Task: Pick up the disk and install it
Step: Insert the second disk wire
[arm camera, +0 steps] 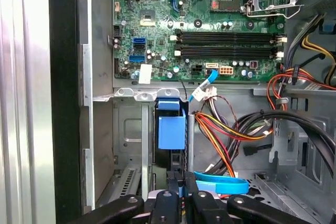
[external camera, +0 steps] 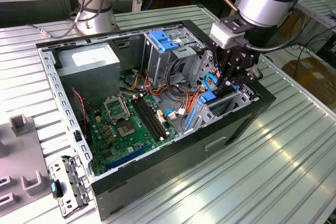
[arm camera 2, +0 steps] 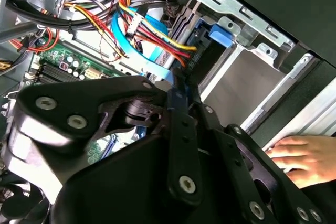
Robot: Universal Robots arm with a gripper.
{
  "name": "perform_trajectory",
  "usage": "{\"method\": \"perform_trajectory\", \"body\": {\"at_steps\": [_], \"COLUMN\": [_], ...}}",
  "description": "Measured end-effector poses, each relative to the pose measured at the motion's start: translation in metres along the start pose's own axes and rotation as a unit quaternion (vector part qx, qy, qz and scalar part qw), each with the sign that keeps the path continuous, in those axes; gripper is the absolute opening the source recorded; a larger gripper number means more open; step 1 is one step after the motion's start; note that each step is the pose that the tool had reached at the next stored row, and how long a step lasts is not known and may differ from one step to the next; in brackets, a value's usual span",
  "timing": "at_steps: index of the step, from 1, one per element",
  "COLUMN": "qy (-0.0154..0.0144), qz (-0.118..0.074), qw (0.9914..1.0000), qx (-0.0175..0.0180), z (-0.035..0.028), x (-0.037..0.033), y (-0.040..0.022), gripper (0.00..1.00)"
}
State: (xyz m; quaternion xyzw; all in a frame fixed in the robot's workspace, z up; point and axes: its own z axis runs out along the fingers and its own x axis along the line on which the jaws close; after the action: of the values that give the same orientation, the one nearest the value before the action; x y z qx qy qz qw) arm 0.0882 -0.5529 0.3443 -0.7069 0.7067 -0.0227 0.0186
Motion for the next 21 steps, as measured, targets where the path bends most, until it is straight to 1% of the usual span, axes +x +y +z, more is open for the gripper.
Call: {"method": "perform_trajectory", "body": {"at_steps": [5,11,12,13,14,15,17,18,19,20,21], "qy": [-0.0002,-0.0004,-0.0006,-0.0007,-0.0008,-0.0007,-0.0005,-0.0004,-0.0002,0.0015,0.0016], "qz": [0.000,0.000,0.000,0.000,0.000,0.000,0.000,0.000,0.000,0.000,0.000], "qw": [1.00000,1.00000,1.00000,1.00000,1.00000,1.00000,1.00000,1.00000,1.00000,1.00000,1.00000], "qx": [0.0000,0.0001,0.0001,0.0001,0.0001,0.0001,0.0001,0.0001,0.0000,0.0000,0.0001], "z": [0.0042,0.0046,0.0047,0.0047,0.0036,0.0010,-0.0104,-0.0133,-0.0151,-0.0168,-0.0170], "x": [0.0010,0.0011,0.0011,0.0011,0.0011,0.0011,0.0010,0.0010,0.0009,0.0002,0.0002], "y": [0.0005,0.0005,0.0005,0.0005,0.0004,0.0002,-0.0004,-0.0006,-0.0007,-0.0008,-0.0008], "gripper": [0.16,0.16,0.17,0.24,0.24,0.24,0.24,0.24,0.24,0.24,0.24]}}
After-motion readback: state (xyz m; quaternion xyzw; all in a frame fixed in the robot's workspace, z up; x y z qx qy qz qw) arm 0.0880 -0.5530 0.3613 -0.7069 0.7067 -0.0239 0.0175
